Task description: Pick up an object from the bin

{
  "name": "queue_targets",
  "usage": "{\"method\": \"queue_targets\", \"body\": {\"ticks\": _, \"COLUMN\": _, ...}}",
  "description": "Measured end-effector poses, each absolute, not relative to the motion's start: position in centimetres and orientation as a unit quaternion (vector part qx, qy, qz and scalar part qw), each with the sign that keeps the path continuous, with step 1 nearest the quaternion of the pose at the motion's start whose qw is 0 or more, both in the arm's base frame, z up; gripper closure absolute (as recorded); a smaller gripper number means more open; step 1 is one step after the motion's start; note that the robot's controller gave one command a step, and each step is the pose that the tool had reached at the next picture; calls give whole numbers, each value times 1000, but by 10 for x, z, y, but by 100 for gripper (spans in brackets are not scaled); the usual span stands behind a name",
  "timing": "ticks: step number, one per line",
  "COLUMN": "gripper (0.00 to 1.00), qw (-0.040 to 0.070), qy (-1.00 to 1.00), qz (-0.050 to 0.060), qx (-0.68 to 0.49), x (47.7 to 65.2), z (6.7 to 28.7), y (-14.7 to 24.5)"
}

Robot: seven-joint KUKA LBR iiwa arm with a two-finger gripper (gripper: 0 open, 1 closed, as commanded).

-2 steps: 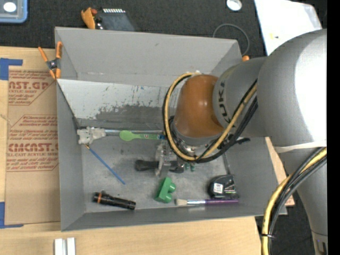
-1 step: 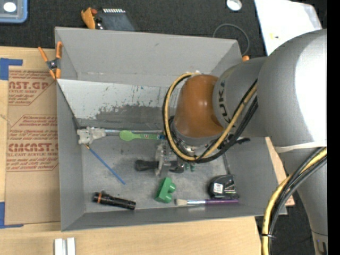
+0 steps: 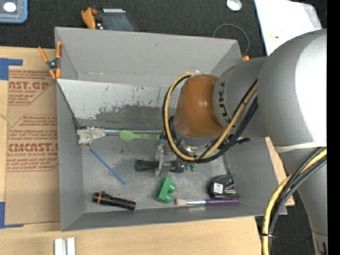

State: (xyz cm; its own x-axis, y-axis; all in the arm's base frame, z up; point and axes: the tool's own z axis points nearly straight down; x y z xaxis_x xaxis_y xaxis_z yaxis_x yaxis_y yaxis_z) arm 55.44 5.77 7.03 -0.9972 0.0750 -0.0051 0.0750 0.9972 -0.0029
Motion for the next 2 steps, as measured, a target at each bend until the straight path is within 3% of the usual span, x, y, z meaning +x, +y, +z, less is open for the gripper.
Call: {"method": "queue_targets", "body": {"ticks": 2, "gripper": 100, "qw": 2, "qy": 999, "qz": -2, "qx": 37, "x": 554, "z": 70, "y": 58}}
